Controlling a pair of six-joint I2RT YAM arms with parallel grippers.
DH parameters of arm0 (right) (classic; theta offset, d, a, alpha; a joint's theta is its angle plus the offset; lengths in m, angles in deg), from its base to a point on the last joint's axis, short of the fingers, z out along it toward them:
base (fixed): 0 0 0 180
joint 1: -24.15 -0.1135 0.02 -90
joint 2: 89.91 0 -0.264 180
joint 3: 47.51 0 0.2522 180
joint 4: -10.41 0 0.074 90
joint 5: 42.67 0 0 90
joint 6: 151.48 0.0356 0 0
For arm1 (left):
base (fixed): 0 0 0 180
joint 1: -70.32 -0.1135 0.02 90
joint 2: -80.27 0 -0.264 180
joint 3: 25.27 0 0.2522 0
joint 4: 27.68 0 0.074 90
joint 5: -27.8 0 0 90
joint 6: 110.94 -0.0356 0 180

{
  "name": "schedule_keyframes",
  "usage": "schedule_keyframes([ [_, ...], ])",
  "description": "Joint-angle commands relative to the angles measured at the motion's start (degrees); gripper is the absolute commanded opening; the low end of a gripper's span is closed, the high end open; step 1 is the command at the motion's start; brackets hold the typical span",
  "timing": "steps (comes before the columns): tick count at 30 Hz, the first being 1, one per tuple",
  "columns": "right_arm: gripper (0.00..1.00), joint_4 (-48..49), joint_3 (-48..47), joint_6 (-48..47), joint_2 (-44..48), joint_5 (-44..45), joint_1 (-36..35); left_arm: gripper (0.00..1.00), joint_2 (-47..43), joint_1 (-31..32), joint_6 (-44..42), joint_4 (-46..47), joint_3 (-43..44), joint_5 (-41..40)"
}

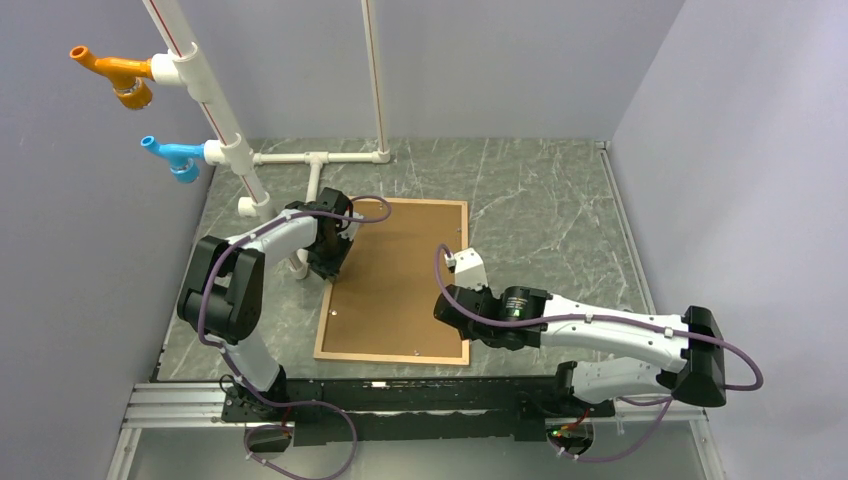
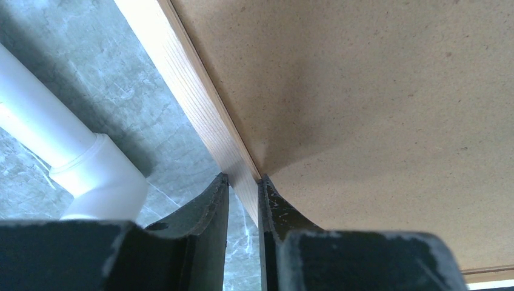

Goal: Take the photo out of the frame

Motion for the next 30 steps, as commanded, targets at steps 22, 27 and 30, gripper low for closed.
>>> schedule_keyframes([
  [22, 0.0, 16.06, -6.67, -14.34, -1.01, 2.39, 18.54, 0.19, 1.05, 0.58, -1.04, -0.55, 0.42, 4.61],
  [27, 0.0, 21.49, -8.08, -19.02, -5.66, 0.95, 22.9, 0.19, 0.95, 0.58, -1.12, -0.52, 0.28, 4.42],
  [30, 0.0, 23.96, -8.95, -20.58, -8.2, 1.03, 23.75, 0.19, 1.1, 0.58, -1.2, -0.43, 0.22, 4.51],
])
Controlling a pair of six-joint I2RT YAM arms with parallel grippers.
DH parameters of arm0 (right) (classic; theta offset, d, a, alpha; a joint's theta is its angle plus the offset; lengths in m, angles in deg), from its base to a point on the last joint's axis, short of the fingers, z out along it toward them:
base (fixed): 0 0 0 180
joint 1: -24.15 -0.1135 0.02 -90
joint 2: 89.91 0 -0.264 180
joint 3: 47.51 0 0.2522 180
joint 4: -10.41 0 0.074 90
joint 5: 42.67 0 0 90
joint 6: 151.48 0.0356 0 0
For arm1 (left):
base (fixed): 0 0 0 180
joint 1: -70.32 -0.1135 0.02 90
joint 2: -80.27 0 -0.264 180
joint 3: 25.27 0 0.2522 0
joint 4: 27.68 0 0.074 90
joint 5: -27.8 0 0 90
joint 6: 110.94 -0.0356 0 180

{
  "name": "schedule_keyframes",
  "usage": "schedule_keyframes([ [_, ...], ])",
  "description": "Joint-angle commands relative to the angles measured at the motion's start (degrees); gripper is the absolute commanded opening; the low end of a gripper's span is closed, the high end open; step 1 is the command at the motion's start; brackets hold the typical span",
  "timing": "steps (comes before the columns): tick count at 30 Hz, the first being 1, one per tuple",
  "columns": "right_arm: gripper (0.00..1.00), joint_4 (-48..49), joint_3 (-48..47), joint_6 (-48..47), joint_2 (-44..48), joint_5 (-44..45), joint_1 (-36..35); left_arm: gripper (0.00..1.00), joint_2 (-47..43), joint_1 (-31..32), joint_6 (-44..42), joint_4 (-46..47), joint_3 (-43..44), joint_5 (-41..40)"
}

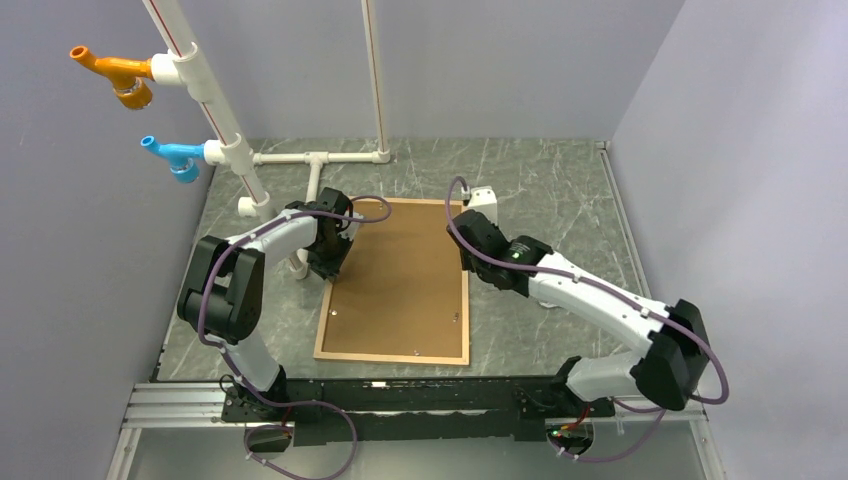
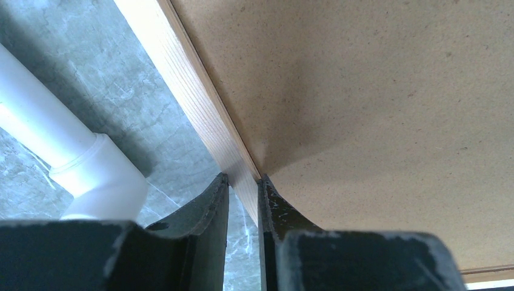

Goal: Take the photo out of the frame

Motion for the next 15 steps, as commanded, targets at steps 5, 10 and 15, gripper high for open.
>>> schedule_keyframes([
  [5, 0.0, 12.25, -3.83, -6.02, -5.67, -1.78, 1.74, 0.19, 1.35, 0.53, -1.1, -0.46, 0.41, 4.82],
  [10, 0.0, 15.45, -4.64, -7.44, -9.78, -2.01, 2.38, 0.19, 1.31, 0.58, -1.19, -0.53, 0.49, 4.81],
  [15, 0.0, 15.73, -5.66, -7.57, -13.55, -0.37, 3.21, 0.19, 1.19, 0.58, -1.18, -0.35, 0.35, 4.7],
])
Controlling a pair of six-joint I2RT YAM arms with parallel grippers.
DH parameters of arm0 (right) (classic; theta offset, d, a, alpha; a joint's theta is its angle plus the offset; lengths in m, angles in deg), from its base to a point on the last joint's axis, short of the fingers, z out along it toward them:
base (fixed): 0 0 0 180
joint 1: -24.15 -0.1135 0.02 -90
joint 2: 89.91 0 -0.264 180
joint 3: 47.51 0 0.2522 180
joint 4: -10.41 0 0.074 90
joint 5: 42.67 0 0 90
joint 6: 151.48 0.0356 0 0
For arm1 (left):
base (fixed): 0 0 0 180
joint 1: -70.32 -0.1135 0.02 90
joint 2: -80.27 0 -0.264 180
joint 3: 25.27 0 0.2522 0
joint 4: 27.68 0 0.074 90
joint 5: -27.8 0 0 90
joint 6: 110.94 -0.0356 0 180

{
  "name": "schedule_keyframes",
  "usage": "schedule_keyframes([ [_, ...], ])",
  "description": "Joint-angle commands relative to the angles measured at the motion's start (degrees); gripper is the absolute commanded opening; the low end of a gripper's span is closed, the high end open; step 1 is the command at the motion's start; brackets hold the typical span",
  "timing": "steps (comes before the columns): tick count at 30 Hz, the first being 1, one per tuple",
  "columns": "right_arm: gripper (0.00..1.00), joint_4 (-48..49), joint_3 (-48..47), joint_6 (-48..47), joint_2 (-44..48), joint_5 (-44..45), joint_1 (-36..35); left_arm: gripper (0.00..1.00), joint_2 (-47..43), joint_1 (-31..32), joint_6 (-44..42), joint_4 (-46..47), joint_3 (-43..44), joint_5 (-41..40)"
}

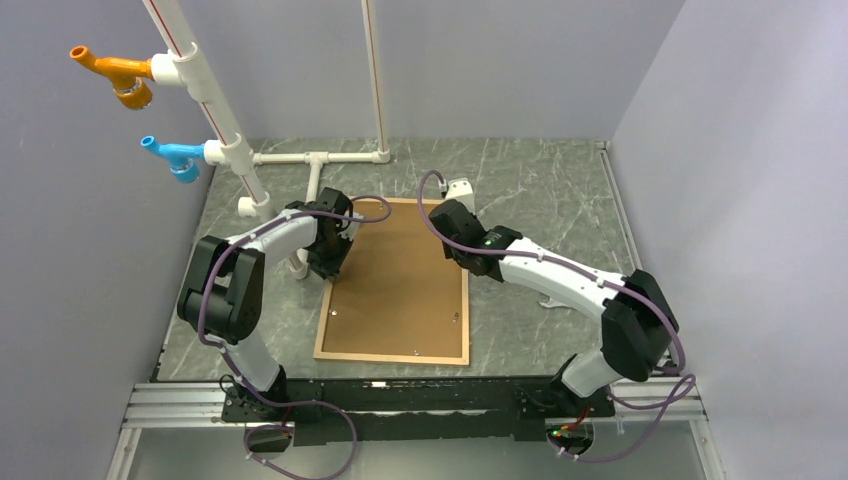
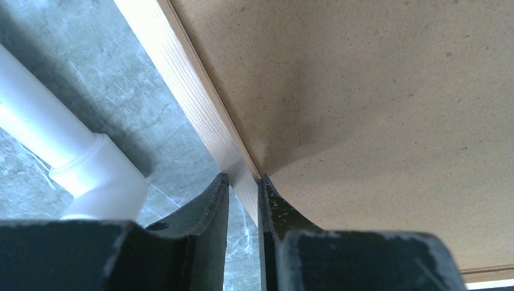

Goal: Take the photo out of the frame

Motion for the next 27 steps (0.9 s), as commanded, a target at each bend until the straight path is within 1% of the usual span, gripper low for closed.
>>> schedule_keyframes([
  [1, 0.0, 3.98, -2.9, -1.15, -1.9, 1.85, 0.76, 0.19, 1.34, 0.58, -1.19, -0.49, 0.42, 4.77],
  [9, 0.0, 6.52, -1.29, -2.04, -3.92, 3.92, 1.56, 0.19, 1.95, 0.48, -1.54, -0.56, 1.71, 5.76],
  [14, 0.0, 7.29, -2.01, -3.43, -5.82, 5.08, 2.15, 0.19, 2.18, 0.49, -1.63, -0.68, 1.82, 5.8],
  [22, 0.0, 9.01, -1.21, -3.42, -6.73, 3.18, 3.59, 0.19, 2.54, 0.49, -1.63, -0.7, 1.9, 5.97],
  [27, 0.0, 13.91, 0.24, -5.38, -6.81, -0.44, 4.32, 0.19, 2.64, 0.47, -1.63, -0.66, 2.0, 5.94],
])
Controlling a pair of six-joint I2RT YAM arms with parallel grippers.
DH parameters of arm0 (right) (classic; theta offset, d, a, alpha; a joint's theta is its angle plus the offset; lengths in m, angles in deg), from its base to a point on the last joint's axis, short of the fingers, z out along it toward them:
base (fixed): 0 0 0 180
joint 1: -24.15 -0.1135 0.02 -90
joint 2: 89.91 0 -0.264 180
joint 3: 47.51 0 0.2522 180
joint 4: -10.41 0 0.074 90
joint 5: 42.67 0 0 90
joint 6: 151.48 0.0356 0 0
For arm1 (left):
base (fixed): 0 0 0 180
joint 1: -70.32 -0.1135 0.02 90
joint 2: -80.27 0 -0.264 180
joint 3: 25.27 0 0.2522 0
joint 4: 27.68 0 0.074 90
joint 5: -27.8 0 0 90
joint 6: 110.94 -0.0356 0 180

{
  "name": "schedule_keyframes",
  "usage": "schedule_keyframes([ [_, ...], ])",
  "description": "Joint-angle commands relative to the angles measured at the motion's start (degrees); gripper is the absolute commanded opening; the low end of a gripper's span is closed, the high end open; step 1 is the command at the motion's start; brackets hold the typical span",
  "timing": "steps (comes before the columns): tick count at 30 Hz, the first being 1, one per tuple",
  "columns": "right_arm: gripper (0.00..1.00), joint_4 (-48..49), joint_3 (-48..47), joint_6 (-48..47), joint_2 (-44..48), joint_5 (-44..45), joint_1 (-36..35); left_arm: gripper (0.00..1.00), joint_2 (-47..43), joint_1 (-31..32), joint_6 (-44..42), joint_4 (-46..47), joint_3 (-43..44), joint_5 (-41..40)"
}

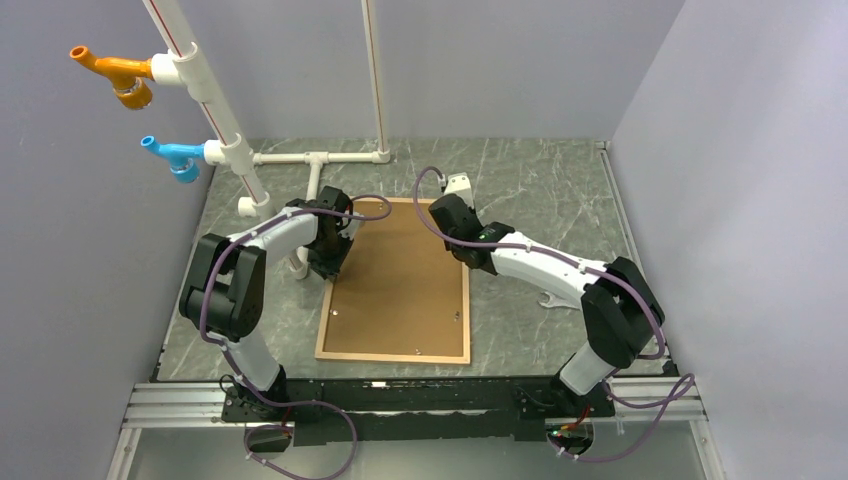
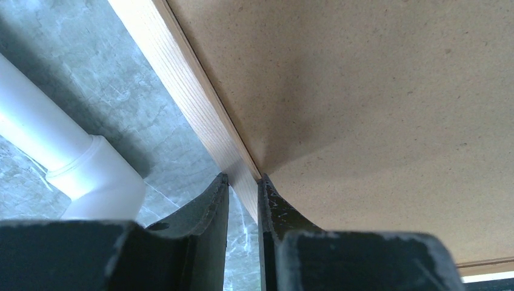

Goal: Take the photo out of the frame

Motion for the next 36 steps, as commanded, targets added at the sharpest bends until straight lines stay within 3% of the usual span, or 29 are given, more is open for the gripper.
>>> schedule_keyframes([
  [1, 0.0, 8.15, 0.89, -2.61, -0.37, -3.56, 1.15, 0.19, 1.61, 0.73, -1.53, 0.61, 0.72, 5.21],
  [28, 0.0, 20.35, 4.05, -2.82, 0.49, -14.96, 3.27, 0.19, 1.77, 0.66, -1.63, 0.69, 0.66, 5.28],
  [36, 0.0, 30.49, 12.85, -0.56, 2.62, -17.02, 4.09, 0.19, 1.79, 0.73, -1.72, 0.82, 0.49, 4.87],
])
